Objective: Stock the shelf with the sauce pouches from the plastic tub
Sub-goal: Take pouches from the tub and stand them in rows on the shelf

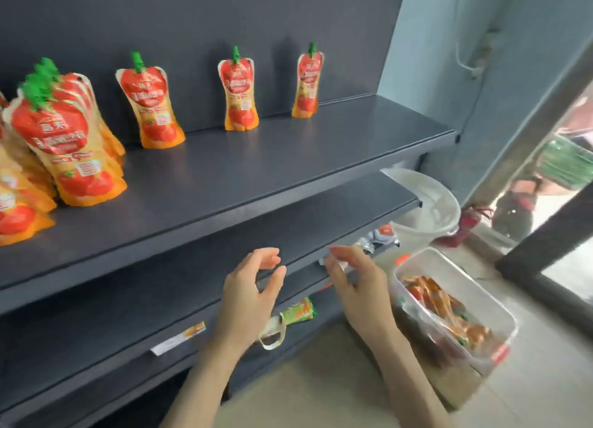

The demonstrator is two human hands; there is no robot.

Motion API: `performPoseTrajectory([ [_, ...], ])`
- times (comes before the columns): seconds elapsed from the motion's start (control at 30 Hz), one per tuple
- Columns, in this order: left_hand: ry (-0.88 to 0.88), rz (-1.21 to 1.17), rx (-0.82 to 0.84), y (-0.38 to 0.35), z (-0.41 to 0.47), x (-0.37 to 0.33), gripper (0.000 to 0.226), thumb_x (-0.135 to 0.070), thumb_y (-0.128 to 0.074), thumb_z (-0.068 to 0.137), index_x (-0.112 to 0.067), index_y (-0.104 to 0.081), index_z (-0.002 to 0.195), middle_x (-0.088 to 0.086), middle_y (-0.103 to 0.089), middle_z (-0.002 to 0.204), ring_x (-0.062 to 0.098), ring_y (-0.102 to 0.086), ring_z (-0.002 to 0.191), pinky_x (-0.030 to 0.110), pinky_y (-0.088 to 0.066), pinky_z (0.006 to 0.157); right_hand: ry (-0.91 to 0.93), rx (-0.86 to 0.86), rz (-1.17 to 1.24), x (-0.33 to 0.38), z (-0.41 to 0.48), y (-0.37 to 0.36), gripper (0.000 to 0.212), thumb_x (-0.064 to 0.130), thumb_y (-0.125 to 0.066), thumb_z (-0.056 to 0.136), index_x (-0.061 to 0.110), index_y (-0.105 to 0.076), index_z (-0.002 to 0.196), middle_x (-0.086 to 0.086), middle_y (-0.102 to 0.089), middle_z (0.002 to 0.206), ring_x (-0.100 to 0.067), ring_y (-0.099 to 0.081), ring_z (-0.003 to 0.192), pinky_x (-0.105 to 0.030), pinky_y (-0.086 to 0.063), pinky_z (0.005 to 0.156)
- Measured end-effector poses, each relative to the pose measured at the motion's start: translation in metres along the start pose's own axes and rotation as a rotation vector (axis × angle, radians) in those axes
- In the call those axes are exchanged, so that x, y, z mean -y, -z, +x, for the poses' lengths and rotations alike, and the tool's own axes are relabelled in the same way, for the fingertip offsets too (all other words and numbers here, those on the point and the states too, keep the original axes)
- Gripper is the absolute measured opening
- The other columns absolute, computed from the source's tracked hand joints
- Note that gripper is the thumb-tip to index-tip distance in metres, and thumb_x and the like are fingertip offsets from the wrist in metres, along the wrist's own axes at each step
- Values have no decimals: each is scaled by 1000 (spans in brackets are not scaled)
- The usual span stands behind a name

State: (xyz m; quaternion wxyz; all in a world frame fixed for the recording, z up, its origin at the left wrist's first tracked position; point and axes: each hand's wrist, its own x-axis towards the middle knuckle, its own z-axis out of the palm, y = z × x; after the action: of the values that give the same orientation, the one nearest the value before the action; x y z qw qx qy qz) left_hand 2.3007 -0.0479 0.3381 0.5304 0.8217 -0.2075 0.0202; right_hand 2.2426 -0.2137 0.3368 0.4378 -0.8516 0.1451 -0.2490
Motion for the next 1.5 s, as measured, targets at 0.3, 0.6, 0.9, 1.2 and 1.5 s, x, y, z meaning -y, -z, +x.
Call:
performPoseTrajectory([
  [0.3, 41, -59, 409, -199, -52, -42, 22, -13, -65, 86, -24, -59, 105, -7, -66, 99, 3, -61, 97, 19, -45, 87, -290, -118, -114, -130, -71, 158, 11, 11, -63, 89, 10, -69, 98, 3, -69, 98, -16, -63, 95, -37, -50, 87],
  [0.6, 36, 32, 693, -335, -18, -58, 22, -25, -61, 89, -28, -58, 111, -9, -63, 108, 6, -58, 103, 16, -44, 84, -556, -249, -156, -234, -57, 235, 16, 25, -61, 92, 21, -67, 106, 12, -65, 97, 4, -57, 84, -3, -42, 67],
  [0.9, 221, 106, 798, -471, 70, -46, 30, -28, -57, 92, -26, -54, 121, -6, -60, 118, 11, -54, 112, 33, -48, 94, -734, -148, -149, -357, 36, 276, 21, 22, -58, 93, 12, -67, 109, 2, -69, 104, -11, -59, 93, -13, -42, 73],
  [1.2, 480, 141, 828, -583, 110, -1, 26, -25, -56, 92, -22, -55, 118, -4, -60, 108, 13, -54, 103, 23, -42, 82, -882, -17, -106, -468, 104, 282, 18, 21, -57, 94, 12, -66, 106, 3, -68, 100, -10, -60, 90, -19, -45, 75],
  [1.5, 851, 112, 580, -683, 86, 62, 26, -13, -60, 90, -11, -58, 115, -2, -61, 100, 11, -57, 92, 13, -42, 75, -956, 324, -112, -602, 127, 264, 21, 24, -55, 93, 14, -67, 106, 3, -69, 103, -10, -61, 89, -31, -52, 81],
])
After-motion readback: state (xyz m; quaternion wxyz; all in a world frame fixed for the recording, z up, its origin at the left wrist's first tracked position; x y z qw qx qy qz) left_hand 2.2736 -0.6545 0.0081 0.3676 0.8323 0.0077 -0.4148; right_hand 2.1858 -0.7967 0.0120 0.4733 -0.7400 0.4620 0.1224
